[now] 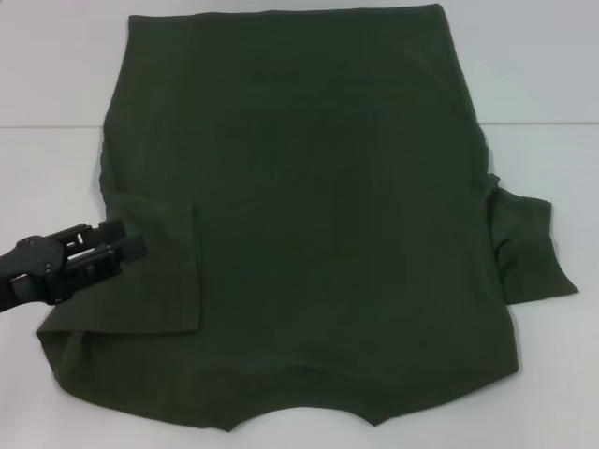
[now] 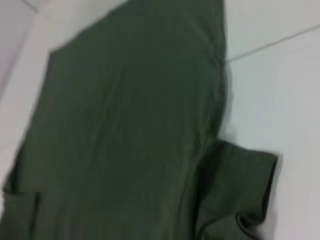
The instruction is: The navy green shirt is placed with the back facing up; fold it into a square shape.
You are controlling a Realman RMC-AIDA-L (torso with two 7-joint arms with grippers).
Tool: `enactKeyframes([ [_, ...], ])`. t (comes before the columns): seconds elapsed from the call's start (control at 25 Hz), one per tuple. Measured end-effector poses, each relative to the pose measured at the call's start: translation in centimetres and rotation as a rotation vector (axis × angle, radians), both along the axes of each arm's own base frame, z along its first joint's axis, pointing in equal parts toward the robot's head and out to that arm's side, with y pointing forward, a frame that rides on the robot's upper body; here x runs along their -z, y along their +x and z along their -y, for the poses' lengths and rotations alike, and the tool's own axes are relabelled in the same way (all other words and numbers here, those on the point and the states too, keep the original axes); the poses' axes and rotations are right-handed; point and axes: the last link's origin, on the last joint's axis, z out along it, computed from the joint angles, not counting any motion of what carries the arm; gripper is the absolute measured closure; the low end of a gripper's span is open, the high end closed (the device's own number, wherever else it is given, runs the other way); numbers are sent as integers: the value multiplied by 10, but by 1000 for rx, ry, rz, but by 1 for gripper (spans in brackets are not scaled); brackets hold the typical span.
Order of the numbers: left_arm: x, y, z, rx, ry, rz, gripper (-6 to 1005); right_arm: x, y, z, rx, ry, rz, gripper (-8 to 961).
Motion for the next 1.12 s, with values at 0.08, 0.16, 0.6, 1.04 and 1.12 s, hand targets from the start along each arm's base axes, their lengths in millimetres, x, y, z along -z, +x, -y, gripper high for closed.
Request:
enactKeyframes([
  [0.08, 0, 0, 0, 0, 1, 0, 386, 8, -6, -8, 3, -35, 39, 42],
  [0.16, 0, 0, 0, 1, 1, 2, 386, 14, -13, -15, 5, -52, 62, 42],
  [0.6, 5, 4, 0, 15, 3, 7, 386, 55, -29, -40, 70, -92, 132, 42],
  [1.04, 5, 5, 0, 20, 18, 16, 386, 82, -29, -52, 81, -64, 210, 45],
  [1.12, 5, 5, 0, 23, 22, 17, 387, 86, -29, -53, 73, -59, 224, 45],
])
